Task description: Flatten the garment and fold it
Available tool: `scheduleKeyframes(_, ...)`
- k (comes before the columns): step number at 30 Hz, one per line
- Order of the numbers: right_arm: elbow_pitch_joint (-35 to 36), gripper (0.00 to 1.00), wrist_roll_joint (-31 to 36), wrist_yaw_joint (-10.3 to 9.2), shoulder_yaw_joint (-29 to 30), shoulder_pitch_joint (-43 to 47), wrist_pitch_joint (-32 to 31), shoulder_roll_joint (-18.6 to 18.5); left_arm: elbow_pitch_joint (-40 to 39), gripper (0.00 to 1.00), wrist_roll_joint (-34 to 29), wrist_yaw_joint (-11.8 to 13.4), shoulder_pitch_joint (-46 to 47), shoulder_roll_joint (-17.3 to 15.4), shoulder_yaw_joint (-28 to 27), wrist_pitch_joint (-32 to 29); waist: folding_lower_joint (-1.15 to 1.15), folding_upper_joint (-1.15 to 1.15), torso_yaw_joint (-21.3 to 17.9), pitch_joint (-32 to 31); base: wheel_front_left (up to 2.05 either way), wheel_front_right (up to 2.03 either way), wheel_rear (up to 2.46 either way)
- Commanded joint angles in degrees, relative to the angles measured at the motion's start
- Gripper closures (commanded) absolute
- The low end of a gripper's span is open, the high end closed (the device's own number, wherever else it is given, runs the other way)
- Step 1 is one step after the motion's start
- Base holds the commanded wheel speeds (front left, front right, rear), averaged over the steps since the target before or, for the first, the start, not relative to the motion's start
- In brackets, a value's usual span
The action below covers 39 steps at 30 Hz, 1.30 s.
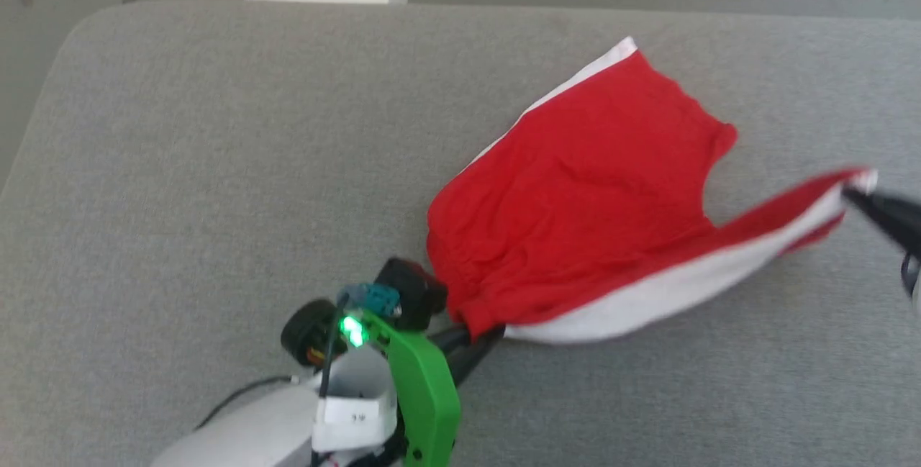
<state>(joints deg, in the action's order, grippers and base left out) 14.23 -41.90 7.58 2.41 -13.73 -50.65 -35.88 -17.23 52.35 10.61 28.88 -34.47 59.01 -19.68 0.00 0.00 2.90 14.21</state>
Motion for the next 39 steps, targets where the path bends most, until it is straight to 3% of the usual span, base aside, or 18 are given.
scheduleKeyframes(1,-0.4,1.00,0.1,-0.09,-0.4,-3.3,-0.1,0.2,-0.2,1.00,-0.2,-0.3,1.7,0.2,-0.7,-0.3,0.00,0.00,2.4,2.9,0.00,0.00,0.00)
scheduleKeyframes(10,-11.3,1.00,4.7,-0.09,-7.4,-22.7,1.2,0.2,0.1,1.00,-0.6,-1.7,7.7,1.4,-3.2,-0.8,0.00,0.00,6.3,9.5,0.00,0.00,0.00)
scheduleKeyframes(19,-24.6,1.00,8.8,-0.09,-16.0,-37.3,4.7,-0.1,2.3,1.00,-0.2,-2.8,12.5,4.6,-5.2,-0.1,0.00,0.00,10.3,14.4,0.00,0.00,0.00)
scheduleKeyframes(29,-35.2,1.00,11.9,-0.09,-24.7,-45.4,9.8,-2.2,7.9,1.00,0.8,-1.7,15.0,8.3,-6.1,-0.2,0.00,0.00,12.3,17.4,0.00,0.00,0.00)
scheduleKeyframes(39,-41.8,1.00,12.4,-0.09,-29.1,-49.7,16.7,-1.8,10.8,1.00,0.2,-2.6,15.7,9.3,-5.3,0.4,0.00,0.00,12.6,18.6,0.00,0.00,0.00)
